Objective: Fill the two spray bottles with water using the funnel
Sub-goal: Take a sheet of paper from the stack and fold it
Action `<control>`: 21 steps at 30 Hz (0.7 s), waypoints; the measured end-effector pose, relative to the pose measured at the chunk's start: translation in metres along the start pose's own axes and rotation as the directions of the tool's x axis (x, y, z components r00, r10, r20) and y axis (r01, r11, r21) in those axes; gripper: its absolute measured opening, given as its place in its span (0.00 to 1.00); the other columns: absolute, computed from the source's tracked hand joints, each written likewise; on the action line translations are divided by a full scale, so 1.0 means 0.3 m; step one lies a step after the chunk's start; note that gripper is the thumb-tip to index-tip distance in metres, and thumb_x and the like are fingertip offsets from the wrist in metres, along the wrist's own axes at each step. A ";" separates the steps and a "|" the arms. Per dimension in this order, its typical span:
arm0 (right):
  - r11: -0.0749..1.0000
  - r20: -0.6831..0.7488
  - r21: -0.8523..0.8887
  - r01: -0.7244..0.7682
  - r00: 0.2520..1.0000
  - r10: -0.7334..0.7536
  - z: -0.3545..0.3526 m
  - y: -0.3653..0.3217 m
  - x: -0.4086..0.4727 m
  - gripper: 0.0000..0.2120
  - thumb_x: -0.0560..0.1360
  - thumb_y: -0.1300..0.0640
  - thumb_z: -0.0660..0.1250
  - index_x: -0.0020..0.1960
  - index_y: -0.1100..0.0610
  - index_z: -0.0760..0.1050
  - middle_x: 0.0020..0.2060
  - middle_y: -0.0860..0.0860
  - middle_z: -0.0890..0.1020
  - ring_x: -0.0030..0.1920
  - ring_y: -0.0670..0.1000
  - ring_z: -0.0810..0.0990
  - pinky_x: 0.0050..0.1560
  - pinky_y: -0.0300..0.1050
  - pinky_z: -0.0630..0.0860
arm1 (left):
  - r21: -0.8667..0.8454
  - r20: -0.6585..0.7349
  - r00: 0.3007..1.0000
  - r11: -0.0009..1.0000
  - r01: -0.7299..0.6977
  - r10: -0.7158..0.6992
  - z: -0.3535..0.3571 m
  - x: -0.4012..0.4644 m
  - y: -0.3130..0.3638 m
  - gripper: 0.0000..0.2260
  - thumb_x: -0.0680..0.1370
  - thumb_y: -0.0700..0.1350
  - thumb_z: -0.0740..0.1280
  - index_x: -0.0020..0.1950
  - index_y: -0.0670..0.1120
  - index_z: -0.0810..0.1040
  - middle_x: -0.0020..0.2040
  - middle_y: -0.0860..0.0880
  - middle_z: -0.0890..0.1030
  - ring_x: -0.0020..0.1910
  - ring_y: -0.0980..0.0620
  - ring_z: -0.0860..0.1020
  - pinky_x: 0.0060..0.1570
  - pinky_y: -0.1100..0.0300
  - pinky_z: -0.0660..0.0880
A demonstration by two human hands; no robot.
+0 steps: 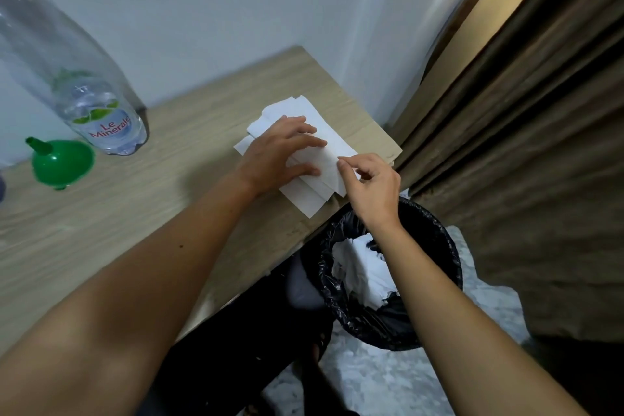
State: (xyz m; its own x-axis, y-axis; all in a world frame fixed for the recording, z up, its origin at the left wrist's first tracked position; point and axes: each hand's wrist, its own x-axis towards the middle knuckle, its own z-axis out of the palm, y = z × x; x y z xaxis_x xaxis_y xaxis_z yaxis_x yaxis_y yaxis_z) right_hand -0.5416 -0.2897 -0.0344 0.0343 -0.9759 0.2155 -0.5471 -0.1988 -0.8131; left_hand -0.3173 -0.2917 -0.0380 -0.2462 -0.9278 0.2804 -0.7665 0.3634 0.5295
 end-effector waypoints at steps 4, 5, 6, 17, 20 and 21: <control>0.998 0.009 0.012 -0.059 0.998 0.059 -0.006 -0.010 0.008 0.04 0.78 0.52 0.75 0.46 0.48 0.88 0.43 0.41 0.85 0.45 0.42 0.82 0.46 0.31 0.73 | -0.016 0.032 0.999 1.000 0.001 0.000 -0.028 -0.016 0.014 0.24 0.73 0.53 0.80 0.68 0.51 0.82 0.70 0.48 0.79 0.74 0.45 0.73 0.69 0.49 0.71; 0.998 0.011 0.013 -0.067 0.998 0.066 -0.005 -0.012 0.008 0.04 0.78 0.52 0.75 0.45 0.48 0.88 0.44 0.41 0.85 0.45 0.43 0.82 0.45 0.29 0.72 | -0.010 0.030 0.999 1.000 -0.012 0.012 -0.030 -0.021 0.011 0.21 0.74 0.51 0.80 0.66 0.50 0.82 0.69 0.48 0.80 0.73 0.45 0.74 0.68 0.49 0.73; 0.997 0.016 0.018 -0.071 0.997 0.071 -0.003 -0.015 0.006 0.04 0.78 0.53 0.75 0.45 0.48 0.88 0.44 0.41 0.85 0.45 0.44 0.81 0.45 0.29 0.71 | -0.004 0.020 0.999 1.000 -0.029 0.029 -0.030 -0.026 0.007 0.17 0.75 0.49 0.79 0.63 0.49 0.83 0.68 0.48 0.80 0.71 0.45 0.76 0.66 0.47 0.75; 0.996 0.083 0.088 -0.007 0.997 -0.001 -0.013 -0.025 -0.022 0.06 0.77 0.55 0.77 0.54 0.52 0.88 0.51 0.46 0.83 0.48 0.42 0.81 0.52 0.32 0.75 | 0.045 -0.080 0.993 0.995 -0.087 0.090 -0.025 -0.041 0.018 0.02 0.79 0.38 0.74 0.51 0.43 0.85 0.60 0.44 0.84 0.62 0.41 0.82 0.55 0.45 0.81; 0.996 0.180 0.088 0.025 0.983 -0.040 -0.015 -0.029 -0.037 0.13 0.73 0.48 0.81 0.54 0.52 0.87 0.51 0.47 0.81 0.55 0.46 0.81 0.56 0.36 0.77 | 0.036 -0.064 0.994 0.996 -0.082 0.085 -0.025 -0.045 0.032 0.02 0.80 0.39 0.73 0.52 0.43 0.83 0.58 0.45 0.85 0.60 0.41 0.82 0.55 0.44 0.81; 0.998 0.205 0.055 0.032 0.978 -0.043 -0.013 -0.025 -0.039 0.14 0.71 0.46 0.82 0.53 0.51 0.87 0.51 0.46 0.80 0.56 0.47 0.81 0.57 0.40 0.77 | 0.030 -0.057 0.995 0.997 -0.076 0.077 -0.026 -0.046 0.035 0.02 0.80 0.39 0.73 0.52 0.43 0.83 0.57 0.45 0.85 0.60 0.42 0.82 0.54 0.44 0.81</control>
State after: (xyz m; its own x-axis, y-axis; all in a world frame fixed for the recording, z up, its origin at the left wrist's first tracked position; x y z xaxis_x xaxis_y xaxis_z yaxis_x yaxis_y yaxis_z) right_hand -0.5412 -0.2765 -0.0288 0.2285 -0.9642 0.1345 -0.4986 -0.2345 -0.8345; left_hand -0.3175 -0.2744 -0.0301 -0.2706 -0.8906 0.3654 -0.7634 0.4298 0.4821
